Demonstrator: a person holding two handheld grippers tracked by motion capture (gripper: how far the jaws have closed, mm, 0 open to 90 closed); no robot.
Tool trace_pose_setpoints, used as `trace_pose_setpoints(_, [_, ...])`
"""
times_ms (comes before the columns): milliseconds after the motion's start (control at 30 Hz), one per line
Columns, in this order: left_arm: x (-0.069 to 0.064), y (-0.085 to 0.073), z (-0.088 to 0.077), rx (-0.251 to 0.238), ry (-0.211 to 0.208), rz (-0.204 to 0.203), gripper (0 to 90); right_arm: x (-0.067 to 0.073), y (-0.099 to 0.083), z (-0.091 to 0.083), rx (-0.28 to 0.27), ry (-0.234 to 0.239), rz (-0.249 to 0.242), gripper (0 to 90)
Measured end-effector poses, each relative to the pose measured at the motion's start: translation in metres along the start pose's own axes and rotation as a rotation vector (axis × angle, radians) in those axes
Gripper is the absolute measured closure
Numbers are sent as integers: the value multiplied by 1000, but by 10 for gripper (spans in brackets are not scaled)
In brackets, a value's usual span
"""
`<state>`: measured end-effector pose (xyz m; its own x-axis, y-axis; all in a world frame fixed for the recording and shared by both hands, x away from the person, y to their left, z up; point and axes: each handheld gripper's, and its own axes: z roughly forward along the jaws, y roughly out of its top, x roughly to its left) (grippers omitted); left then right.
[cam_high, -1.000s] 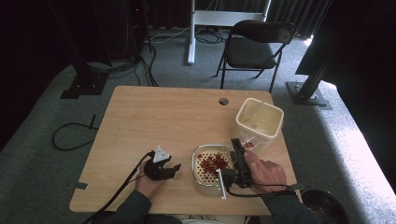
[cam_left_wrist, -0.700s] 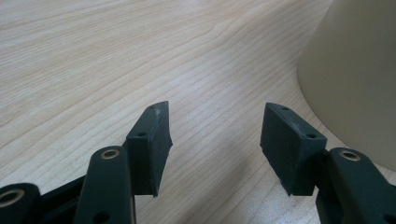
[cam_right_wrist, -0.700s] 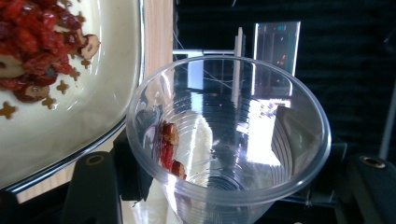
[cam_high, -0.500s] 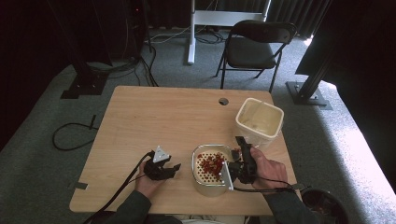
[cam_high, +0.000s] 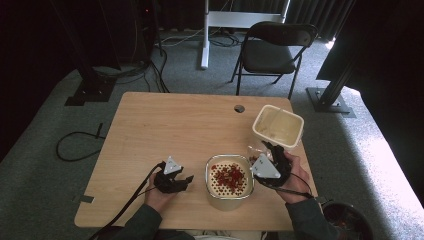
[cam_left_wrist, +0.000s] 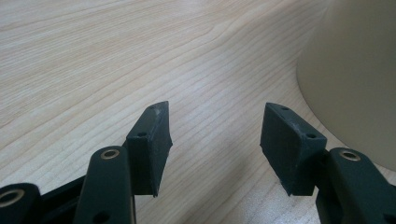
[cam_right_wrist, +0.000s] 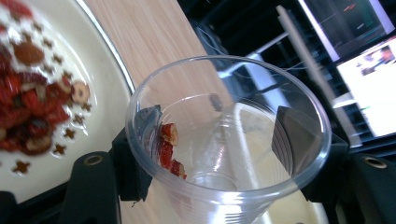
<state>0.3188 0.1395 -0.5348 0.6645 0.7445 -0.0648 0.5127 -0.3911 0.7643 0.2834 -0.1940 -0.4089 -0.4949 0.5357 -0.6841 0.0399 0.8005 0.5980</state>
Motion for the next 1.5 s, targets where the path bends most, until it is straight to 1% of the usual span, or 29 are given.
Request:
trace_pose_setpoints(33, [0,0,0,4,0,4,437,-12,-7,1,-24,49,117,330])
trace_pose_setpoints(100, [0,0,0,4,0,4,437,-19,-10,1,-36,76,176,328])
trace_pose_setpoints(233, [0,0,0,7,-1,4,437,-37,-21,2,-54,132,321,331])
trace_pose_setpoints(367, [0,0,1,8,-2,4,437,-53,-31,2,-92,192,452,332])
trace_pose_setpoints(433, [0,0,1,8,-2,5,437,-58,-35,2,-105,207,504,331])
trace_pose_setpoints(467, [0,0,1,9,-2,5,437,-60,-37,2,-106,208,521,332])
trace_pose_setpoints(500, [0,0,1,9,-2,5,437,-62,-38,2,-106,209,531,332])
trace_pose_setpoints(533, [0,0,1,9,-2,4,436,-65,-39,1,-111,211,552,331])
trace_pose_setpoints(567, [0,0,1,9,-2,4,437,-65,-39,1,-111,211,552,331])
trace_pose_setpoints(600, [0,0,1,9,-2,4,437,-67,-40,1,-116,212,573,331])
trace_pose_setpoints(633, [0,0,1,9,-1,4,437,-73,-43,1,-128,201,608,326])
trace_pose_setpoints(767, [0,0,1,9,-1,4,437,-83,-45,0,-135,178,645,325])
trace_pose_setpoints(1000, [0,0,1,8,0,4,436,-104,-45,0,-141,108,674,326])
trace_pose_setpoints(1133, [0,0,1,8,0,3,437,-115,-47,4,-128,66,684,326])
trace_pose_setpoints(1200, [0,0,1,7,0,2,437,-116,-47,6,-126,64,687,326])
trace_pose_setpoints(1300, [0,0,1,6,1,1,436,-121,-51,12,-111,47,698,326])
trace_pose_setpoints(1433, [0,0,1,8,1,5,437,-126,-57,22,-96,27,728,325])
trace_pose_setpoints(1500, [0,0,1,7,2,5,437,-128,-61,28,-92,28,737,325])
